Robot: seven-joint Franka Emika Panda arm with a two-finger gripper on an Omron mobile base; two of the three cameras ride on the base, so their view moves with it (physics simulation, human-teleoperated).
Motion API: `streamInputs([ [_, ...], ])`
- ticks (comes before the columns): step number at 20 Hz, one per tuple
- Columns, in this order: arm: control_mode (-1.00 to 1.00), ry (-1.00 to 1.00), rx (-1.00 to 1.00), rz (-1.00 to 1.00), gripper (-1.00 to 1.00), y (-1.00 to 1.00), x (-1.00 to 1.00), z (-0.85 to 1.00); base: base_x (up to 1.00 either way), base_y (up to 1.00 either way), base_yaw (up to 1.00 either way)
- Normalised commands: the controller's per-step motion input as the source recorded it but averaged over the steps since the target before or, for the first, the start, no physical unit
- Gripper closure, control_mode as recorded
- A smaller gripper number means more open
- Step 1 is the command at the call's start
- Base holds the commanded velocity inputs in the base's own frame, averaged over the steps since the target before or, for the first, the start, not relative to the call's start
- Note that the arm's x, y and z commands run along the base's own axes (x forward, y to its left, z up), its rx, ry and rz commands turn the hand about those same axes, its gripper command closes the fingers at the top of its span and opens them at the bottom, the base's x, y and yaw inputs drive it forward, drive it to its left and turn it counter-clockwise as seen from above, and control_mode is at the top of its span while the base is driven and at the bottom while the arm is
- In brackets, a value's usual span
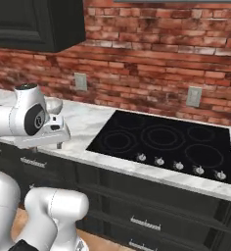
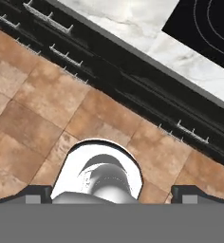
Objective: Pick the cup and bowl from the counter and place them on the counter next to the sink.
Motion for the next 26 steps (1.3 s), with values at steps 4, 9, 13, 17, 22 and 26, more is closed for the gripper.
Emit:
streamInputs([
  [4, 1.00, 0.00, 0.00, 0.00, -1.00, 0.00, 0.00, 0.00, 0.70, 0.28, -0.64],
  [9, 1.00, 0.00, 0.00, 0.00, -1.00, 0.00, 0.00, 0.00, 0.11, 0.71, -0.44],
  [13, 1.00, 0.00, 0.00, 0.00, -1.00, 0.00, 0.00, 0.00, 0.00, 0.76, -0.36],
  [17, 1.00, 0.00, 0.00, 0.00, -1.00, 0.00, 0.00, 0.00, 0.36, 0.63, -0.22],
  [22, 1.00, 0.00, 0.00, 0.00, -1.00, 0.00, 0.00, 0.00, 0.43, 0.51, -0.09],
  [26, 1.00, 0.00, 0.00, 0.00, -1.00, 0.00, 0.00, 0.00, 0.06, 0.26, 0.00],
])
